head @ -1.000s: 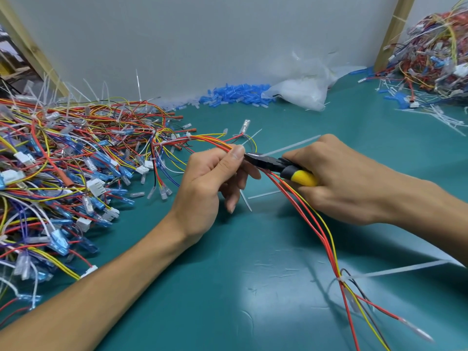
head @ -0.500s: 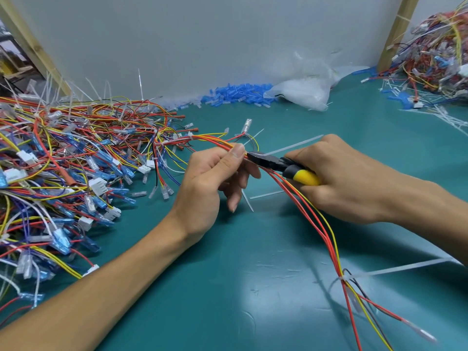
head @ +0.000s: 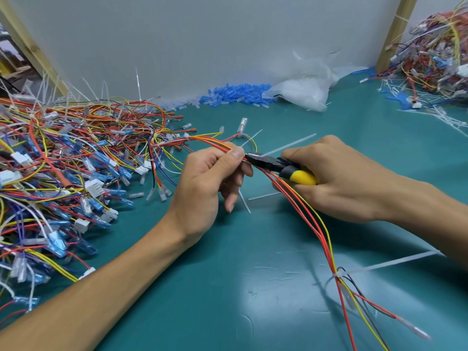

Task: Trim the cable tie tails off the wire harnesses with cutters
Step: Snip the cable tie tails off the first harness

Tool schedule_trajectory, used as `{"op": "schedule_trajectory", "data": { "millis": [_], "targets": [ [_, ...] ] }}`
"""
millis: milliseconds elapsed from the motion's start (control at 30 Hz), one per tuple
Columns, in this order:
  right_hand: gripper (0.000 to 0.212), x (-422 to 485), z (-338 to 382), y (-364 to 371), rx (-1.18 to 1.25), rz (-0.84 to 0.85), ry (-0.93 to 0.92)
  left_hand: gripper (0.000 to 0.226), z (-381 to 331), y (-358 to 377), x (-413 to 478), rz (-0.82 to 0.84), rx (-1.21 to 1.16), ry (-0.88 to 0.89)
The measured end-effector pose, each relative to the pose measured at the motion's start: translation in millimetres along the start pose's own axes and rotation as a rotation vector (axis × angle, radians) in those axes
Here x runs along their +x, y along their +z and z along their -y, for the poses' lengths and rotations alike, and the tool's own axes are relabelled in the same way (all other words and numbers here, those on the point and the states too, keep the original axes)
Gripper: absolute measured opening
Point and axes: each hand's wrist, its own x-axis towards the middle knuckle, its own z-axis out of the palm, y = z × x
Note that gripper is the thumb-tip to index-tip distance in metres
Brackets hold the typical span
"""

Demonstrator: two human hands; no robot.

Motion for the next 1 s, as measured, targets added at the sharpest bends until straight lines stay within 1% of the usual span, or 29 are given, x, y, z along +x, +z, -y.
{"op": "schedule_trajectory", "data": {
  "millis": [167,367,533,700,867,1000],
  "targets": [
    [0.028,-1.1,2.4,-5.7,-0.012,0.012,-0.015,0.037,-0.5,-0.4,0.7,-0.033,-0.014,0.002],
    [0.032,-2.0,3.3,-8.3,-0.007,0.015,-0.012,0.037,-1.0,0.2,0.6,-0.033,0.001,0.006],
    [0.031,-2.2,3.6,-8.2,0.005,0.022,0.001,0.038,-3.2,1.0,0.2,-0.034,-0.008,0.009],
    [0.038,-2.8,-1.3,-8.6,-0.003,0.022,-0.014,0.038,-3.5,1.4,-0.5,-0.03,-0.007,0.02],
    [0.032,-2.3,-8.1,-10.2,-0.067,0.03,-0.035,0.037,-2.7,2.9,-1.3,-0.039,0.0,0.043],
    [0.029,-2.4,-12.7,-12.1,-0.1,0.028,-0.048,0.036,-1.9,3.7,-2.4,-0.067,0.052,0.079]
  ]
}}
